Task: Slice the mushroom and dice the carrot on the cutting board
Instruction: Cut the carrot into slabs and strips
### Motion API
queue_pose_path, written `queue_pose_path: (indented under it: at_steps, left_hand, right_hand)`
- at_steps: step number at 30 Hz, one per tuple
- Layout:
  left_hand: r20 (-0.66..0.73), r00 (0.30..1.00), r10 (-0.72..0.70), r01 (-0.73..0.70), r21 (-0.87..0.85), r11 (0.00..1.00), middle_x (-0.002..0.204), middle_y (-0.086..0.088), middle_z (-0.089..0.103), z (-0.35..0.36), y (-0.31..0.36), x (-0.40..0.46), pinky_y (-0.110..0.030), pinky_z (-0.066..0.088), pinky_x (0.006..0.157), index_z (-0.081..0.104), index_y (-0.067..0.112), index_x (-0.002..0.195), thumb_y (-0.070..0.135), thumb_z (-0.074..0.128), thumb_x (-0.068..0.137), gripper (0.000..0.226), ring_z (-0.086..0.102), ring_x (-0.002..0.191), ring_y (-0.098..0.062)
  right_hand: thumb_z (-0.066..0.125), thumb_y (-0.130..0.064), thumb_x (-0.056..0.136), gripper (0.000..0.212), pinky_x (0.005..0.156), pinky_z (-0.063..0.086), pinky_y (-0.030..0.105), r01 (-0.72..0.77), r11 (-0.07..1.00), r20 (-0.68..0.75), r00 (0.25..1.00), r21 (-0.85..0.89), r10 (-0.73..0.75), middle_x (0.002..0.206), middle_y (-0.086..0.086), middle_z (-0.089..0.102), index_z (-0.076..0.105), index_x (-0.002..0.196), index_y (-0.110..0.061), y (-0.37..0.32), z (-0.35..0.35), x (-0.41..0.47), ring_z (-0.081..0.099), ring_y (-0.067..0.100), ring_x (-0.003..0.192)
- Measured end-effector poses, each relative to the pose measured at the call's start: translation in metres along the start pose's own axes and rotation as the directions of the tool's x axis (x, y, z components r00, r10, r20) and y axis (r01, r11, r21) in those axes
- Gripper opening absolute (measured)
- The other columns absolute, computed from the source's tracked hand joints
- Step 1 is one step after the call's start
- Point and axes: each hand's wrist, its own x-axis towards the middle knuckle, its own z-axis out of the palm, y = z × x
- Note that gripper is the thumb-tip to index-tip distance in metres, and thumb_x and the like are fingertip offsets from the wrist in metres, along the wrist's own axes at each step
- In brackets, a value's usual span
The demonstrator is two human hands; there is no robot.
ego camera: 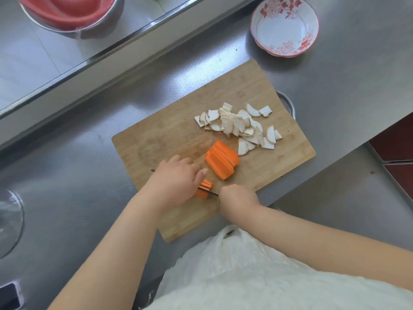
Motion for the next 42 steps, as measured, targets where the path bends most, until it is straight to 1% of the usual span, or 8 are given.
queue_pose_path:
  at_steps: [10, 14, 17, 19, 21, 24, 31, 42]
  left_hand:
    - [0.488, 0.842, -0.232, 0.185, 0.145, 0.972, 0.143, -0.014, 0.044, 0.020, 0.026, 0.058, -0.039, 0.030, 0.105, 0.044, 0.008, 0.140, 0.046, 0.009, 0.104, 0.063, 0.040, 0.132, -0.031]
    - [0.580, 0.783, -0.226, 0.436, -0.252, 0.864, 0.110, -0.003, 0.058, 0.019, 0.027, 0.056, -0.020, 0.041, 0.065, 0.041, 0.007, 0.142, 0.032, 0.037, 0.105, 0.045, 0.059, 0.093, -0.016]
    - [0.309, 0.934, -0.180, 0.260, -0.240, 0.935, 0.097, 0.003, 0.060, -0.001, 0.024, 0.041, -0.026, 0.044, 0.067, 0.058, 0.013, 0.109, 0.050, 0.029, 0.102, 0.047, 0.059, 0.084, -0.015]
    - [-0.260, 0.964, -0.056, -0.007, -0.236, 0.972, 0.088, 0.008, 0.058, -0.006, 0.013, 0.029, -0.030, 0.042, 0.073, 0.058, 0.018, 0.098, 0.046, 0.032, 0.102, 0.039, 0.056, 0.087, -0.014]
    - [-0.755, 0.616, -0.225, -0.285, -0.480, 0.830, 0.084, 0.013, 0.053, 0.000, 0.001, 0.006, -0.021, 0.039, 0.071, 0.057, 0.019, 0.095, 0.030, 0.041, 0.102, 0.021, 0.051, 0.080, -0.003]
    - [-0.674, 0.242, -0.698, -0.395, -0.726, 0.563, 0.079, 0.003, 0.046, 0.046, -0.020, -0.013, -0.033, 0.042, 0.069, 0.049, 0.018, 0.087, 0.024, 0.037, 0.101, 0.019, 0.046, 0.073, -0.013]
    - [0.171, 0.725, -0.668, 0.219, -0.976, -0.013, 0.085, -0.004, 0.069, 0.137, -0.015, -0.006, -0.029, 0.052, 0.065, 0.058, 0.011, 0.093, 0.023, 0.050, 0.100, 0.016, 0.064, 0.067, -0.012]
    - [0.228, 0.784, -0.577, 0.219, -0.972, -0.087, 0.075, -0.005, 0.070, 0.142, -0.019, 0.015, -0.024, 0.055, 0.064, 0.061, 0.009, 0.082, 0.011, 0.060, 0.094, 0.013, 0.067, 0.065, -0.013]
  right_hand:
    - [0.045, -0.002, 0.093, 0.024, 0.070, 0.041, 0.031, 0.012, 1.000, -0.022, 1.000, -0.007, -0.012, 0.112, 0.007, 0.062, 0.059, 0.109, -0.012, -0.011, -0.012, -0.009, 0.061, 0.026, 0.103]
    - [0.047, 0.000, 0.092, 0.026, 0.073, 0.044, 0.032, 0.006, 1.000, -0.015, 1.000, -0.007, -0.006, 0.115, 0.008, 0.061, 0.059, 0.112, -0.011, -0.018, -0.018, -0.010, 0.060, 0.027, 0.106]
    - [0.048, -0.001, 0.092, 0.028, 0.076, 0.045, 0.033, 0.009, 1.000, 0.008, 1.000, -0.023, -0.009, 0.118, 0.009, 0.060, 0.058, 0.116, -0.010, -0.022, -0.023, -0.009, 0.058, 0.027, 0.109]
    - [0.048, 0.002, 0.090, 0.029, 0.071, 0.044, 0.032, 0.003, 0.999, 0.014, 1.000, -0.036, -0.002, 0.115, 0.009, 0.061, 0.058, 0.115, -0.009, -0.023, -0.025, -0.007, 0.060, 0.028, 0.104]
    - [0.047, 0.002, 0.090, 0.029, 0.069, 0.044, 0.032, -0.004, 0.999, 0.021, 1.000, -0.041, 0.005, 0.113, 0.009, 0.061, 0.058, 0.115, -0.010, -0.024, -0.027, -0.006, 0.061, 0.028, 0.101]
    - [0.047, -0.002, 0.091, 0.027, 0.069, 0.043, 0.032, -0.007, 1.000, 0.039, 0.999, -0.023, 0.008, 0.109, 0.007, 0.060, 0.058, 0.114, -0.011, -0.027, -0.031, -0.002, 0.060, 0.027, 0.099]
    - [0.048, -0.015, 0.095, 0.015, 0.063, 0.040, 0.030, -0.007, 1.000, -0.009, 1.000, -0.022, 0.007, 0.081, 0.001, 0.050, 0.058, 0.105, -0.014, -0.022, -0.030, 0.006, 0.049, 0.024, 0.075]
    - [0.041, -0.036, 0.100, 0.028, 0.061, 0.042, 0.031, 0.035, 0.994, -0.068, 0.997, 0.100, -0.028, 0.090, 0.005, 0.064, 0.061, 0.100, -0.017, 0.012, -0.009, -0.015, 0.061, 0.027, 0.083]
